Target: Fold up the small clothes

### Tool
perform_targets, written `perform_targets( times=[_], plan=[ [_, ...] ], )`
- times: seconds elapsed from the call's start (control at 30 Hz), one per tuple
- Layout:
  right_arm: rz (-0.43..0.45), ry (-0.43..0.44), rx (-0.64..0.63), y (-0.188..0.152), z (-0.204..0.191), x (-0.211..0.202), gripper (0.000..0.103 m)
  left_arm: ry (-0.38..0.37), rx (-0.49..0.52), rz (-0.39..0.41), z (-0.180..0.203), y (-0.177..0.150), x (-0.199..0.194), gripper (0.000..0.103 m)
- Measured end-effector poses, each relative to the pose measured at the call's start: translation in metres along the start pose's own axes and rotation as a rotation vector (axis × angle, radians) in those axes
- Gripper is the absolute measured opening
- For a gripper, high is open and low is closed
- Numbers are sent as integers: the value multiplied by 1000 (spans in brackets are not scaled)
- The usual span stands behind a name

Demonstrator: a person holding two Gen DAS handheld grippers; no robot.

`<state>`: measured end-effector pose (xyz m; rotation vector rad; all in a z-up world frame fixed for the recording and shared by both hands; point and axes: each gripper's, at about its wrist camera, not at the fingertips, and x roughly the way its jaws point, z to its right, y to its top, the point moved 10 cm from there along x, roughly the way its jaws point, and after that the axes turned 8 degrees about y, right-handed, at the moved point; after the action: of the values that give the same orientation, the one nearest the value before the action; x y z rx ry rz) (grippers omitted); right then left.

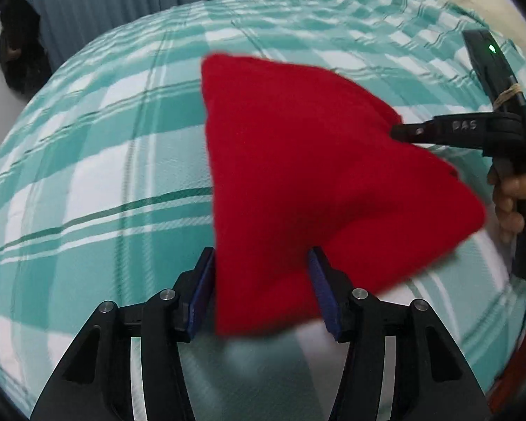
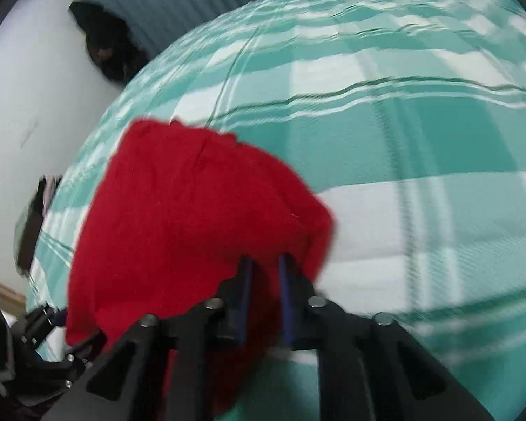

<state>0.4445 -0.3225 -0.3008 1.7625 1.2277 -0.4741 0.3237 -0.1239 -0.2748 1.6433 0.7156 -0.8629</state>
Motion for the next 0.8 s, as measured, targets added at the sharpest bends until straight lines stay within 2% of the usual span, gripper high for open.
perform_targets(
  times=[0.03,0.07,0.1,0.13,0.17,0.27,0.37,0.4,0.43,0.47,0.5,0.53,0.57,0.6,0.67,0.8],
  plan=[
    [34,-1,12,3,0,-15,23,-3,-19,3,-7,1,-10,60],
    [66,17,20,6,-1,-28,38,-1,-47,22,-16,3,-23,69],
    [108,51,38,9,-2,-44,62,7,-87,53,-30,5,-35,79],
    [136,68,59,11,-1,-54,70,21,-133,76,-45,8,-43,83],
    [151,90,82,11,1,-58,73,21,-176,78,-57,9,-42,86],
    [92,194,183,9,11,-39,73,-31,-255,-3,-71,10,-14,84],
    [27,250,273,14,27,1,73,-154,-246,-89,-47,14,20,82],
    [28,297,314,18,29,12,72,-234,-232,-121,-29,17,29,82],
    [36,334,336,23,26,18,70,-275,-215,-139,-15,19,33,82],
    [33,377,348,26,21,22,49,-295,-188,-150,-2,20,36,82],
    [-4,434,369,29,13,31,13,-285,-173,-147,2,21,39,75],
    [-59,444,379,26,8,40,12,-279,-166,-149,4,23,40,69],
    [-81,398,350,25,7,43,11,-297,-172,-153,5,25,38,48],
    [-81,351,285,30,1,40,11,-319,-197,-160,4,28,34,37],
    [-34,312,183,49,-18,20,11,-328,-218,-129,-4,37,22,28],
    [78,348,28,96,-75,-26,10,-306,-222,-24,-22,67,-14,26]
  ],
)
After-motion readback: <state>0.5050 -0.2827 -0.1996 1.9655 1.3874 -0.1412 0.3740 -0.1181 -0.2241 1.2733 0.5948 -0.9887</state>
